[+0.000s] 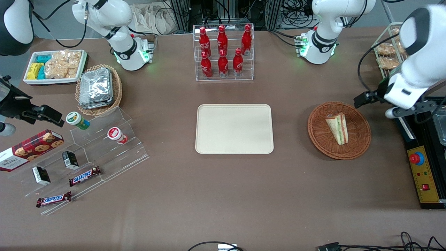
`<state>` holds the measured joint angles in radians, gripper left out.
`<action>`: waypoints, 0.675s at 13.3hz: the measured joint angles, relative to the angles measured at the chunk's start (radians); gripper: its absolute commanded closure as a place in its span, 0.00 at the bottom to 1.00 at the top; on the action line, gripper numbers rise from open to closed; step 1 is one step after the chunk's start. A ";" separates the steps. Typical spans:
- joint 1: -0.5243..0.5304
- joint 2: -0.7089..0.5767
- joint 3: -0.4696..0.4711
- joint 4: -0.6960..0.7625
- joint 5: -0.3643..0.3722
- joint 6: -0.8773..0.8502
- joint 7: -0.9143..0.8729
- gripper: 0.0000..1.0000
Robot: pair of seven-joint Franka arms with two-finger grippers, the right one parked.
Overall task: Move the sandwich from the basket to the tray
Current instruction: 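Move the left gripper down over the wrapped sandwich in the wicker basket, then close the left gripper on the sandwich's crust edge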
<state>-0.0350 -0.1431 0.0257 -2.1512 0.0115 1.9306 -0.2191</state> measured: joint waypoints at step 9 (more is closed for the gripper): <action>0.000 0.222 0.015 -0.277 0.005 0.515 0.001 0.01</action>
<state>-0.0347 0.0794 0.0406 -2.4279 0.0162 2.4451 -0.2184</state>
